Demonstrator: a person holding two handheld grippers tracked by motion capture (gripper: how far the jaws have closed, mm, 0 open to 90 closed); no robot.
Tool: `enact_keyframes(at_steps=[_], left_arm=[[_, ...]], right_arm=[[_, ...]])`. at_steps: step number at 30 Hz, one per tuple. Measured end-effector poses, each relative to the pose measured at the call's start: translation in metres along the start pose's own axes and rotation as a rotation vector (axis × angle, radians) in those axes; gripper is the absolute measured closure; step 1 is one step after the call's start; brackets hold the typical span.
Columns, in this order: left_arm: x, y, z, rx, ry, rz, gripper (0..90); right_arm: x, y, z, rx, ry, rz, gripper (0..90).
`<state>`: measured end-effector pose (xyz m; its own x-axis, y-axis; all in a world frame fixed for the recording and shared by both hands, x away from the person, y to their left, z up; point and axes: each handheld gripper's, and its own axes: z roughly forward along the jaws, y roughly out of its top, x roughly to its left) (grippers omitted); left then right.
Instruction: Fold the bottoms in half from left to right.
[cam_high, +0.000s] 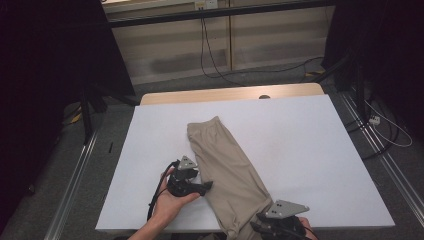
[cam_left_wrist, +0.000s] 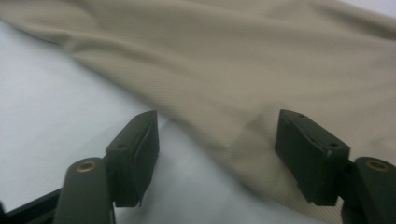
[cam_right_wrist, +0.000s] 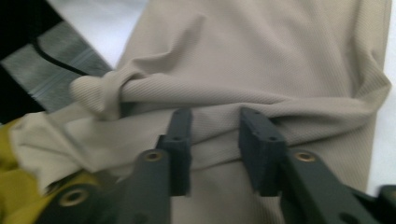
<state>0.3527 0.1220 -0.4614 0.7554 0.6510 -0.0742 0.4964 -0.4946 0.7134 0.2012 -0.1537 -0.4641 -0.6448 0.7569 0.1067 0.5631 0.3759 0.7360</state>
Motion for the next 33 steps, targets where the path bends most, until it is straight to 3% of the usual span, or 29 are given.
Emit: enact_keyframes(at_steps=[1,4,7,8,9,13,19,26,30,31,33], left_arm=[[0.0,0.0,0.0,0.0,0.0,0.0,27.0],[-0.007,0.002,0.008,-0.01,0.05,0.05,24.2],[-0.008,0.001,0.011,-0.026,0.059,0.045,21.6],[-0.008,0.001,0.01,-0.025,0.058,0.044,21.7],[-0.008,0.001,0.01,-0.022,0.057,0.046,22.0],[-0.008,0.001,0.01,-0.025,0.054,0.046,22.0],[-0.007,0.001,0.01,-0.025,0.056,0.048,22.4],[-0.006,0.001,0.01,-0.026,0.055,0.048,23.4],[-0.006,0.002,0.008,-0.018,0.056,0.046,24.5],[-0.006,0.002,0.007,-0.012,0.058,0.045,24.5],[-0.009,0.003,0.0,-0.015,0.025,0.037,25.7]], right_arm=[[0.0,0.0,0.0,0.0,0.0,0.0,62.6],[0.002,0.004,0.006,-0.007,-0.021,-0.016,60.3],[0.002,0.006,0.01,-0.013,-0.059,-0.033,74.1],[0.002,0.006,0.01,-0.016,-0.061,-0.034,85.9],[0.0,0.005,0.007,-0.014,-0.046,-0.019,89.0],[-0.002,0.002,-0.002,-0.017,-0.027,-0.001,89.5],[-0.014,-0.014,-0.03,-0.048,-0.009,0.059,89.4],[-0.021,-0.036,-0.05,-0.015,-0.048,0.1,89.9],[-0.023,-0.043,-0.056,0.015,-0.101,0.096,89.7],[-0.023,-0.044,-0.056,0.022,-0.137,0.086,89.4],[-0.026,-0.043,-0.054,0.027,-0.149,0.091,86.2]])
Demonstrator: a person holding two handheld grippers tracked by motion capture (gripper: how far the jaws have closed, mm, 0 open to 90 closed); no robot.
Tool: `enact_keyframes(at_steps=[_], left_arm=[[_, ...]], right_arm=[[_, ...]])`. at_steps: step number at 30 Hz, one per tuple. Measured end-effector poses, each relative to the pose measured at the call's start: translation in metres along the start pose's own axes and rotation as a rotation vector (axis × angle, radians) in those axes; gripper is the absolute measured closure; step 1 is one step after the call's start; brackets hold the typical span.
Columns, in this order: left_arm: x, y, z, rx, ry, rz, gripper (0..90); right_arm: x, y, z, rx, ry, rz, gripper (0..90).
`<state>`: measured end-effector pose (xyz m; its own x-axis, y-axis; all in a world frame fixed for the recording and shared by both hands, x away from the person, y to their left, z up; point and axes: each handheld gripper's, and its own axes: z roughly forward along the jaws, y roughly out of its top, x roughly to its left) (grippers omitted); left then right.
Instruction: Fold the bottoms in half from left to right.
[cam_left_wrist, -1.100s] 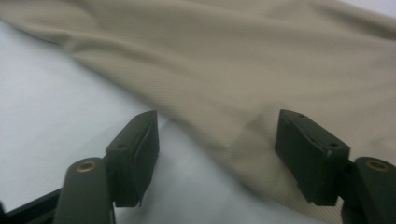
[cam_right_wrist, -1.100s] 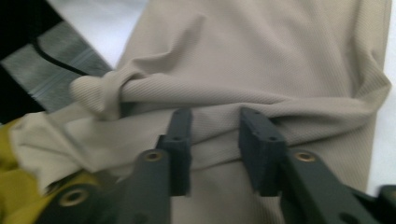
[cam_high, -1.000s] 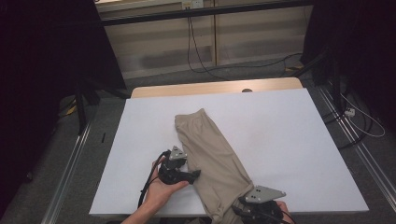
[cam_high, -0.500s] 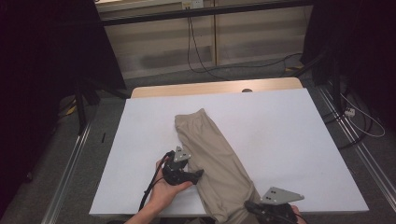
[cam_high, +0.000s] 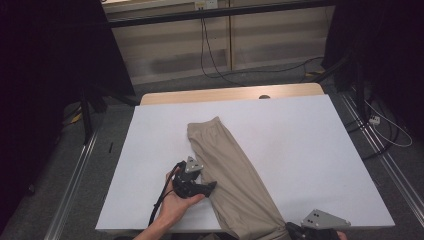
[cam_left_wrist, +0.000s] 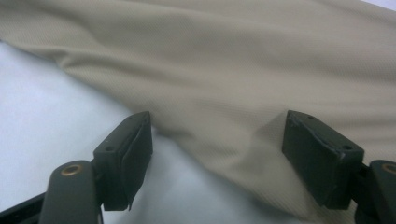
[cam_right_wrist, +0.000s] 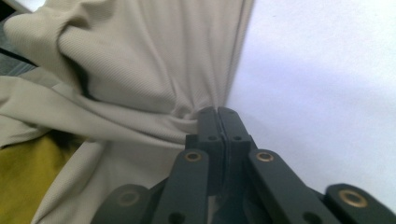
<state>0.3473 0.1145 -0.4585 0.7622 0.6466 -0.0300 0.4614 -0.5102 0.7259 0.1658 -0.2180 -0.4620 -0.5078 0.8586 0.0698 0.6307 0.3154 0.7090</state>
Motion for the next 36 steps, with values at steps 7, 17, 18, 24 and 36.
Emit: enact_keyframes(at_steps=[7,17,18,24,36], left_arm=[[-0.053,-0.007,-0.023,-0.012,-0.139,0.101,33.4],[-0.085,-0.025,-0.023,0.056,-0.177,0.216,45.7],[-0.084,-0.027,-0.024,0.044,-0.179,0.193,46.4],[-0.086,-0.034,-0.035,0.054,-0.138,0.194,48.6],[-0.078,-0.034,-0.033,0.041,-0.134,0.204,59.2]], right_arm=[[-0.007,0.013,-0.001,-0.046,0.001,0.013,71.9],[-0.018,0.057,0.044,-0.054,0.042,-0.083,62.7],[-0.019,0.059,0.048,-0.055,0.028,-0.093,60.8],[-0.021,0.057,0.06,-0.027,0.015,-0.087,55.2],[-0.027,0.059,0.06,-0.016,0.074,-0.061,89.5]])
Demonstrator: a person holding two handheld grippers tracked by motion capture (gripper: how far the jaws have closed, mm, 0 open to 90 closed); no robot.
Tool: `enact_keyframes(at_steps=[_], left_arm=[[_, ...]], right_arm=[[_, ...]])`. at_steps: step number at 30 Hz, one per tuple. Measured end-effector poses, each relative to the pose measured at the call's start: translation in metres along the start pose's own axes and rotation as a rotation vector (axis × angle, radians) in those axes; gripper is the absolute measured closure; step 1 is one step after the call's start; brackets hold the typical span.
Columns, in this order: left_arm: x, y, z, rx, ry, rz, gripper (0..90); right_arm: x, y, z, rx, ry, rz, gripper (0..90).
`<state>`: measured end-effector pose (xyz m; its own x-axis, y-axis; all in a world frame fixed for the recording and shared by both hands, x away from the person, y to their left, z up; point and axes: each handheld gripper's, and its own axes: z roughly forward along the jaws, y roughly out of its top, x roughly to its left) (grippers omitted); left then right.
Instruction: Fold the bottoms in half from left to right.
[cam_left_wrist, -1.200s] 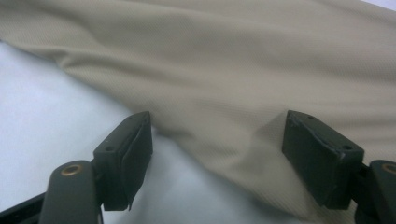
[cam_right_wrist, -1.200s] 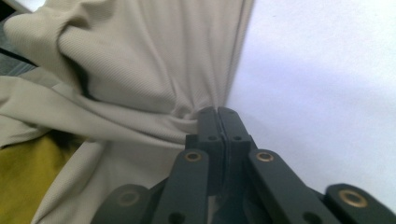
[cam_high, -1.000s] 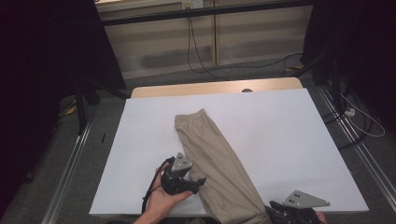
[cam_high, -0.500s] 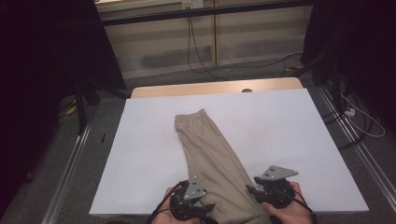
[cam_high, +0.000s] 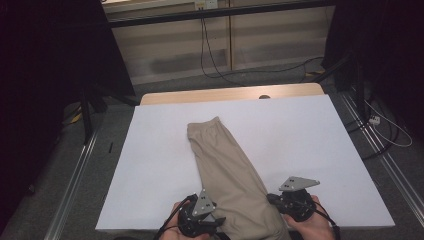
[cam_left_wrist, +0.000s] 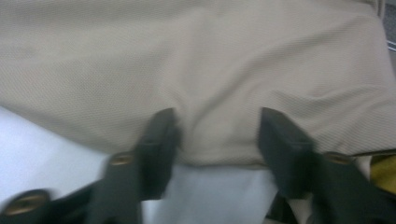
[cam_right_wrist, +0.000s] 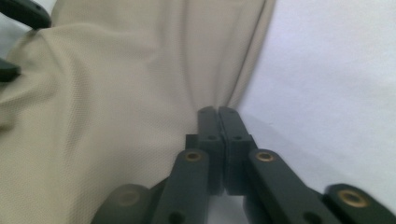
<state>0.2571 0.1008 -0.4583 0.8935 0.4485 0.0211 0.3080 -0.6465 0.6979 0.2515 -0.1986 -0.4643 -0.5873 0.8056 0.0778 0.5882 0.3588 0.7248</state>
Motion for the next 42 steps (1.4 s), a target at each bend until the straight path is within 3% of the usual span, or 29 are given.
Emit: enact_keyframes(at_steps=[2,3,8,21,24,25,27,30,34,39,42], left_arm=[[0.002,-0.001,-0.002,0.002,-0.003,0.0,84.6],[0.004,-0.001,-0.003,0.011,-0.013,-0.006,86.6],[0.007,-0.003,-0.007,0.021,-0.047,-0.039,88.0],[0.0,-0.017,-0.027,0.029,-0.153,-0.045,88.1],[0.002,-0.018,-0.026,0.021,-0.155,-0.065,86.5],[0.003,-0.018,-0.027,0.011,-0.14,-0.065,83.3],[0.006,-0.017,-0.027,-0.01,-0.11,-0.094,62.9],[0.014,-0.015,-0.028,-0.053,-0.074,-0.092,53.8],[0.025,-0.011,-0.026,-0.096,-0.007,-0.123,30.8],[0.036,-0.01,-0.029,-0.162,0.08,-0.153,15.0],[0.042,-0.009,-0.029,-0.183,0.115,-0.175,10.3]], right_arm=[[0.004,0.0,-0.002,0.005,-0.016,-0.012,89.9],[0.005,-0.001,-0.002,0.006,-0.013,-0.01,90.0],[0.011,-0.007,-0.011,0.014,0.028,0.015,90.0],[0.047,-0.036,-0.036,0.03,0.113,0.016,90.0],[0.053,-0.037,-0.036,0.027,0.102,0.004,89.5],[0.052,-0.036,-0.036,0.017,0.106,0.005,88.9],[0.046,-0.033,-0.034,-0.015,0.105,0.009,80.4],[0.038,-0.027,-0.031,-0.048,0.101,0.017,70.1],[0.033,-0.017,-0.028,-0.111,0.098,0.02,57.3],[0.024,-0.015,-0.036,-0.182,0.036,0.052,38.2],[0.019,-0.012,-0.037,-0.202,0.01,0.042,33.9]])
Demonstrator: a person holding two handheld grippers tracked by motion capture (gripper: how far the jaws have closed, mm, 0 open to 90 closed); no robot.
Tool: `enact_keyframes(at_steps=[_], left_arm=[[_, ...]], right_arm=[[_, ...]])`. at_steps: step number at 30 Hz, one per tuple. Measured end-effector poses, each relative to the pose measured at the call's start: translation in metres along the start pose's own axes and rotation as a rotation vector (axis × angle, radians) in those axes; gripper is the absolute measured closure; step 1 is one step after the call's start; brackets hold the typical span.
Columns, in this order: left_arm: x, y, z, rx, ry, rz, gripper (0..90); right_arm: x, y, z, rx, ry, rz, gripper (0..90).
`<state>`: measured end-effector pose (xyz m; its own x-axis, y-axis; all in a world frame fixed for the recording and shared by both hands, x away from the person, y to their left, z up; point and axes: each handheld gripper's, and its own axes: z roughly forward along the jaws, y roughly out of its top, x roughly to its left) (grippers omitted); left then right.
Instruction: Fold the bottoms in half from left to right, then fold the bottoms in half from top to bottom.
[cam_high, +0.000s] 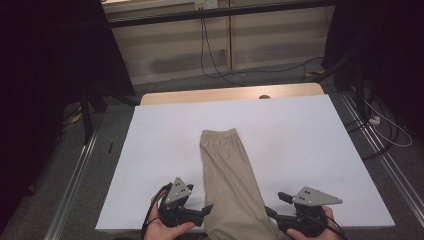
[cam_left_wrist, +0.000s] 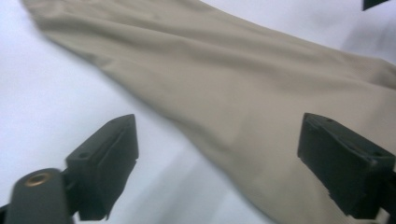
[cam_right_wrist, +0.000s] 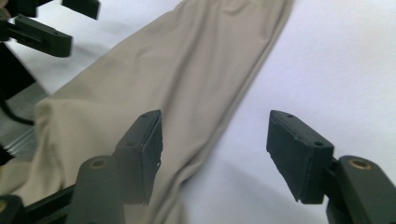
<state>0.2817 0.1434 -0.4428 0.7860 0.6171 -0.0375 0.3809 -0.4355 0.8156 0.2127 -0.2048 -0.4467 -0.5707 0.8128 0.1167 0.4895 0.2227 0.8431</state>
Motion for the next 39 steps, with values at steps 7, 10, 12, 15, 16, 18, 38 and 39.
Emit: enact_keyframes(at_steps=[7,10,12,15,16,18,38,39], left_arm=[[0.029,0.018,0.01,-0.045,0.038,-0.007,9.0],[0.044,0.025,0.019,-0.059,0.048,-0.02,9.9],[0.051,0.031,0.025,-0.089,0.061,-0.014,14.5],[0.064,0.041,0.038,-0.077,0.076,-0.017,13.9],[0.069,0.044,0.042,-0.074,0.08,-0.027,14.0],[0.081,0.048,0.05,-0.076,0.084,-0.076,14.8],[0.139,0.077,0.118,0.066,0.167,-0.226,67.5],[0.139,0.076,0.12,0.069,0.169,-0.23,70.6]], right_arm=[[-0.016,0.02,0.022,0.019,-0.017,-0.028,29.9],[-0.022,0.035,0.035,0.014,0.003,-0.038,29.2],[-0.026,0.045,0.044,0.005,-0.006,-0.06,30.7],[-0.032,0.06,0.058,-0.011,-0.007,-0.066,31.5],[-0.034,0.065,0.062,-0.016,-0.007,-0.07,31.5],[-0.039,0.074,0.072,-0.021,-0.031,-0.076,32.2],[-0.096,0.147,0.192,0.055,-0.072,0.003,69.6],[-0.097,0.148,0.197,0.06,-0.067,0.002,69.7]])
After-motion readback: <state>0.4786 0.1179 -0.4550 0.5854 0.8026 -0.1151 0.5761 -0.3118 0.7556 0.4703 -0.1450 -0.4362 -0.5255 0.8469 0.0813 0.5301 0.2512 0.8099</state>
